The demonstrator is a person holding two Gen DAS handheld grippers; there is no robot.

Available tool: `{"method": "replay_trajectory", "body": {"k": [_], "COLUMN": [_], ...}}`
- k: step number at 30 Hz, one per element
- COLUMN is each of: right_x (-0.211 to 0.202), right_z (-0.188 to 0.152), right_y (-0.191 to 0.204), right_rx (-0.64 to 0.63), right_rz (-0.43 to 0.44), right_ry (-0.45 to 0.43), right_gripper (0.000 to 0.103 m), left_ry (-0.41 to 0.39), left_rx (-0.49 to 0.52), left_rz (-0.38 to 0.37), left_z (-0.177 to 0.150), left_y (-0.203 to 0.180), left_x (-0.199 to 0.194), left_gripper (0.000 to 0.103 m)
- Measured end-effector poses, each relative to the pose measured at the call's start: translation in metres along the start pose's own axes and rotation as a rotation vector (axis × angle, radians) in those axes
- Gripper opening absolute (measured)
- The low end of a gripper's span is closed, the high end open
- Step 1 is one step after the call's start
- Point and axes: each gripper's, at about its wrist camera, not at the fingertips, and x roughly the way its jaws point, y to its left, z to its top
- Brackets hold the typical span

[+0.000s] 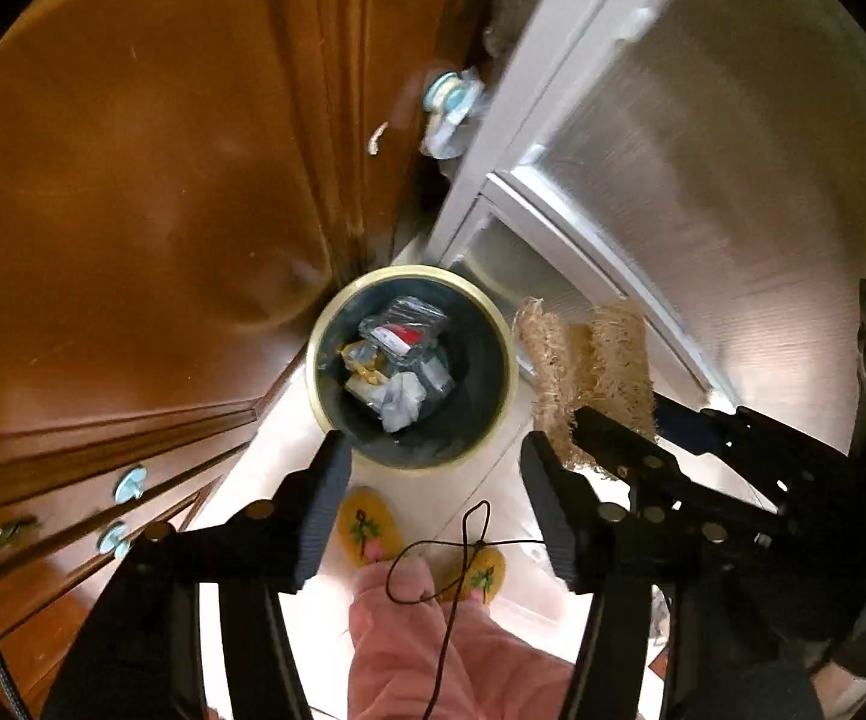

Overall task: Collect trash
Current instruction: 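Open both tools to drop the bottle and noodle block into the bin, then raise both tools back up toward the counter trash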

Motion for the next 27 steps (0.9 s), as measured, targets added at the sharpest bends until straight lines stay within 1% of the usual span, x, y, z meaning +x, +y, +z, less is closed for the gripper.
{"method": "replay_trajectory", "body": {"k": [1, 2, 4, 6, 14, 18, 20, 27], "right_x": [0.008, 0.015, 0.023, 0.026, 0.011, -0.008, -0.018, -0.071], "right_z": [0.002, 0.004, 0.008, 0.01, 0.009, 0.008, 0.005, 0.0], "right_y": [-0.004, -0.006, -0.008, -0.008, 0.008, 0.018, 0.015, 0.023], "right_rx": [0.006, 0.011, 0.013, 0.014, -0.026, -0.018, -0.006, 0.017], "right_rz": [0.001, -0.008, -0.026, -0.042, -0.048, -0.041, -0.036, -0.04], "right_ry": [0.012, 0.022, 0.033, 0.039, 0.035, 0.018, 0.014, -0.01], "right_gripper": [0.04, 0.041, 0.046, 0.048, 0.049, 0.049, 0.049, 0.049], "left_ry": [0.013, 0.02, 0.027, 0.027, 0.007, -0.017, -0.033, -0.083], "left_rx": [-0.007, -0.015, -0.029, -0.033, -0.014, -0.005, 0.001, 0.037], "left_rz": [-0.007, -0.008, 0.003, 0.015, 0.035, 0.032, 0.031, 0.033], "left_z": [0.002, 0.003, 0.005, 0.006, 0.006, 0.006, 0.005, -0.005], "left_y": [0.004, 0.006, 0.01, 0.014, 0.015, 0.009, 0.004, -0.014], "left_x": [0.007, 0.01, 0.015, 0.017, 0.01, -0.009, -0.022, -0.078], "left_gripper": [0.062, 0.062, 0.062, 0.062, 0.062, 0.062, 0.062, 0.062]}}
